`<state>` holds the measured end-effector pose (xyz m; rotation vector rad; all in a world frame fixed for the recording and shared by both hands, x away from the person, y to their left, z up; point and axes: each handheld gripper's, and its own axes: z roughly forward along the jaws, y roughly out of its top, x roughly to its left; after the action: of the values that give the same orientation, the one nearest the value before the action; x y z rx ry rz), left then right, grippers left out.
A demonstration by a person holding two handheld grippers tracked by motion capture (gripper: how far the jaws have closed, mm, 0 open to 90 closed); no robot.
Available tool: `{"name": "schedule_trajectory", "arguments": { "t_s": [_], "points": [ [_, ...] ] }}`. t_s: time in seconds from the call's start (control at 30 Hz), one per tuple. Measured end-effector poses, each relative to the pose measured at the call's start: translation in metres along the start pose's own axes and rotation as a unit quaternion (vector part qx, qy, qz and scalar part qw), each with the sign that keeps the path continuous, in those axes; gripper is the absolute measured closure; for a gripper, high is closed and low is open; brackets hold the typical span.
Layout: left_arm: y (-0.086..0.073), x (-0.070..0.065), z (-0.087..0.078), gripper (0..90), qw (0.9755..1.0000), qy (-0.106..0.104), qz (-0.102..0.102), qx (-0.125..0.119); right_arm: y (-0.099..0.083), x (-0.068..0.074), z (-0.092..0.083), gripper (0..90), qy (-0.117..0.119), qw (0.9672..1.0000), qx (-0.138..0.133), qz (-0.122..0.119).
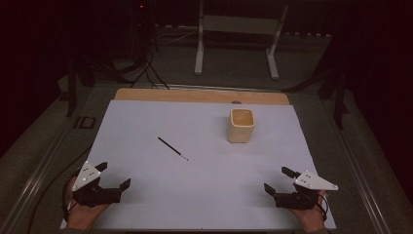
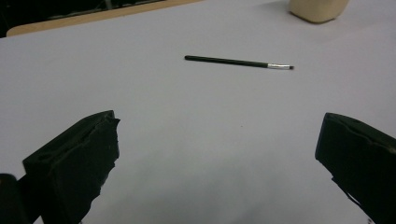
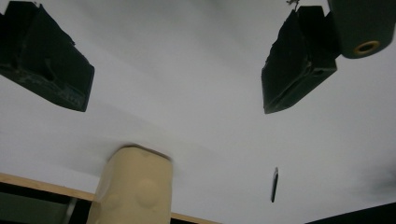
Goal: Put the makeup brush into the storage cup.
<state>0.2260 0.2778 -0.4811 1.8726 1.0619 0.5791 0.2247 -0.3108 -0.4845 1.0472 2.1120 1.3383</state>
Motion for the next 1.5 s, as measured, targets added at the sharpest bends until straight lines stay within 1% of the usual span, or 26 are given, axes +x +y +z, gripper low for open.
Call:
{"name": "schedule_trajectory", "arguments": {
  "t_s": [0.2,0.3,0.6,0.83,0.87,0.97,1.0,1.1,1.2,1.23,1.27,1.3,1.37,1.5],
  "points": [
    [0.0,0.0,-0.001,0.6,1.0,-0.003,-0.001,-0.002,0.0,0.0,-0.001,9.3,-0.003,1.0,-0.003,0.002],
    [0.0,0.0,-0.001,0.6,1.0,-0.003,0.0,-0.003,0.001,0.0,-0.001,9.3,-0.003,1.0,-0.003,-0.002],
    [0.001,-0.001,0.0,0.6,1.0,-0.004,-0.001,-0.003,0.001,0.0,-0.001,9.3,-0.003,1.0,-0.005,-0.001],
    [0.006,-0.002,0.0,0.6,1.0,-0.006,0.001,-0.008,0.002,0.002,0.0,9.3,-0.001,1.0,-0.004,0.0],
    [0.009,-0.003,0.001,0.6,0.9999,-0.012,0.003,-0.011,0.002,0.001,0.0,9.3,-0.001,1.0,-0.005,0.0],
    [0.013,-0.004,0.002,0.6,0.9998,-0.015,0.009,-0.013,0.003,0.001,0.0,9.3,-0.001,1.0,-0.006,0.001],
    [0.018,-0.005,0.002,0.6,0.9997,-0.017,0.014,-0.014,0.003,0.001,0.0,9.3,-0.002,1.0,-0.006,0.001],
    [0.022,-0.006,0.003,0.6,0.9995,-0.018,0.019,-0.017,0.003,0.001,-0.001,9.3,-0.003,1.0,-0.007,0.002],
    [0.032,-0.005,0.003,0.6,0.9991,-0.019,0.028,-0.024,0.003,0.001,-0.001,9.3,-0.003,1.0,-0.008,0.002],
    [0.032,-0.005,0.003,0.7,0.9991,-0.019,0.028,-0.024,0.003,0.001,-0.001,9.3,-0.004,1.0,-0.008,0.003],
    [0.037,-0.005,0.004,0.6,0.999,-0.019,0.032,-0.026,0.003,0.001,-0.001,9.3,-0.004,1.0,-0.008,0.003],
    [0.037,-0.005,0.004,0.7,0.999,-0.019,0.032,-0.026,0.003,0.001,-0.001,9.3,-0.004,1.0,-0.008,0.003],
    [0.045,-0.004,0.006,0.7,0.9987,-0.018,0.038,-0.03,0.004,0.0,-0.001,9.3,-0.004,0.9999,-0.011,0.003],
    [0.054,-0.003,0.008,0.7,0.9982,-0.019,0.044,-0.035,0.004,0.0,-0.002,9.3,-0.004,0.9999,-0.011,0.004]
  ]
}}
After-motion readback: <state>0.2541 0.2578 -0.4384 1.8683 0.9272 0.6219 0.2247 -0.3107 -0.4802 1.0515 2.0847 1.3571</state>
